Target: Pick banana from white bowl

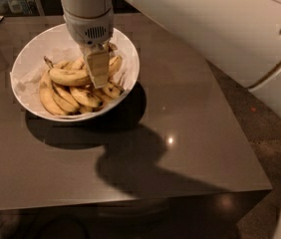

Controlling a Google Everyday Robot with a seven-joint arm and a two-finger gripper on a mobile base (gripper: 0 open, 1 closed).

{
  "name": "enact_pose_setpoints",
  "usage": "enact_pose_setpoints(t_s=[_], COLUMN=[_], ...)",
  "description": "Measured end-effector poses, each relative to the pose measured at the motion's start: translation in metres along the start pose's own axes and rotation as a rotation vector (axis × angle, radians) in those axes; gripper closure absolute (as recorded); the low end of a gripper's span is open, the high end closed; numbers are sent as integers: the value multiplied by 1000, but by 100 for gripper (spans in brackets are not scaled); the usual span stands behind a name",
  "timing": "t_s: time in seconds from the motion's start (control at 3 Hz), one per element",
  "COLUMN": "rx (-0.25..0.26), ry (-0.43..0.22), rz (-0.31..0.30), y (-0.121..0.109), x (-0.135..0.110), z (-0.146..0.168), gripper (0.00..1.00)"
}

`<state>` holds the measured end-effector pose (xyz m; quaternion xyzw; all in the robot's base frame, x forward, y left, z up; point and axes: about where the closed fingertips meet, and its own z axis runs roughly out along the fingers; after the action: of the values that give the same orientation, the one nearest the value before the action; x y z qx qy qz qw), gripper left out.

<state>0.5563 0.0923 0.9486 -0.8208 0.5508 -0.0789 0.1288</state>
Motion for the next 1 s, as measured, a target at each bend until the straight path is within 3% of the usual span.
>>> enact_pose_setpoints(t_s=[0.67,1.0], rx=[-55,-81], ry=[-26,-39], rz=[-11,-38], y=[-10,-8], x=[-3,-4], z=[23,35], gripper=[44,62])
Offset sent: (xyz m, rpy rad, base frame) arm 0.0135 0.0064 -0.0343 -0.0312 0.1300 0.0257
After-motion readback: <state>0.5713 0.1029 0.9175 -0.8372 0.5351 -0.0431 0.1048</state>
